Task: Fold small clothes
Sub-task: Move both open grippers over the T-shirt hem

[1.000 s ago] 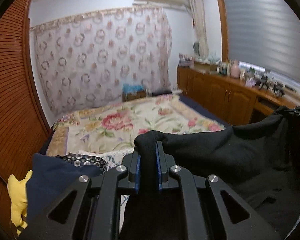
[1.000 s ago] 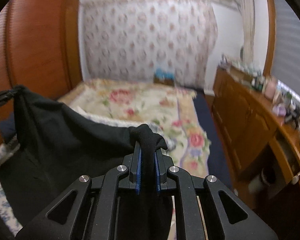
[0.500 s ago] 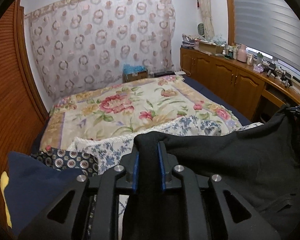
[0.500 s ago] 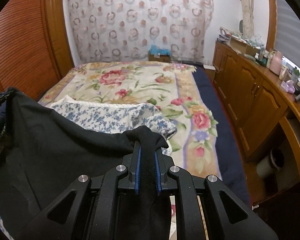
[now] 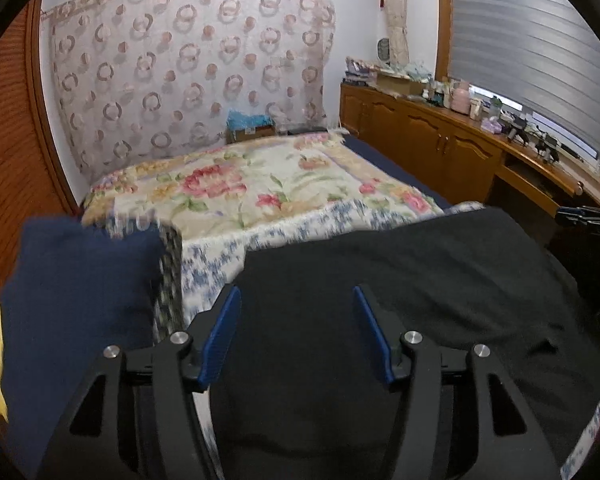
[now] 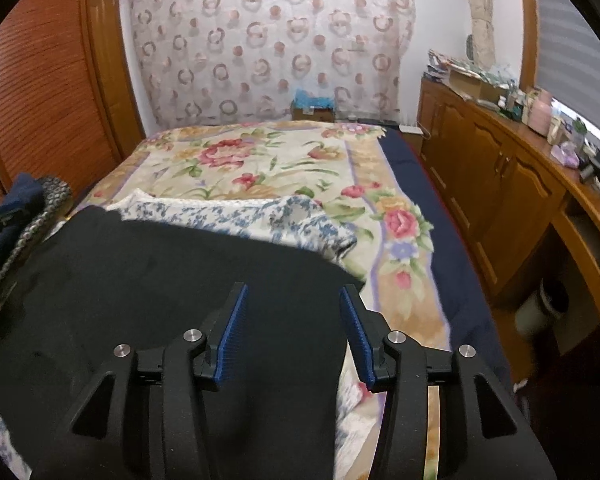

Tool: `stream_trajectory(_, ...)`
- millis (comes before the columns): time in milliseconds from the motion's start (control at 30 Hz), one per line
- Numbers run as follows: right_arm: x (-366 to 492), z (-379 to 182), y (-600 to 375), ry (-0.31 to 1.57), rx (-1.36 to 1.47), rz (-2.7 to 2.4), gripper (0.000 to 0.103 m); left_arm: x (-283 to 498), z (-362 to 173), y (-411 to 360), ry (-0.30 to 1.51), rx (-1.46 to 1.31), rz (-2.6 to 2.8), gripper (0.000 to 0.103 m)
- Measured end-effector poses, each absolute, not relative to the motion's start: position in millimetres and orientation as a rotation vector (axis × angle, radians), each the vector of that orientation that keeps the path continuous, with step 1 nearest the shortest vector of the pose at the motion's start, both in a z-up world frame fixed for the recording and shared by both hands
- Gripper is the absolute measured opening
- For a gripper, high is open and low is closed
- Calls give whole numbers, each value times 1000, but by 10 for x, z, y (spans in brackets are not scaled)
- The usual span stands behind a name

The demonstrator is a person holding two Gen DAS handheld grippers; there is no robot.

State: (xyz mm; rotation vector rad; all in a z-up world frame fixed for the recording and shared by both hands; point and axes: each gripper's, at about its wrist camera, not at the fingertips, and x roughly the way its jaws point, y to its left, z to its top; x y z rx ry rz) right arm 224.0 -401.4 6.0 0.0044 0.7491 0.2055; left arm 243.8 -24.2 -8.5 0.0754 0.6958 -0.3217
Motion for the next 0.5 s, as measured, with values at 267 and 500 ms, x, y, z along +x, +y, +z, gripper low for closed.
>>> stream_trajectory(267, 1627, -266, -4099, 843, 81, 164, 48, 2014, -414, -349, 773, 123, -333, 58)
stream_trajectory(500, 1367, -421, -4219, 896, 125, 114, 48, 1809, -577, -337, 835, 90, -328, 58)
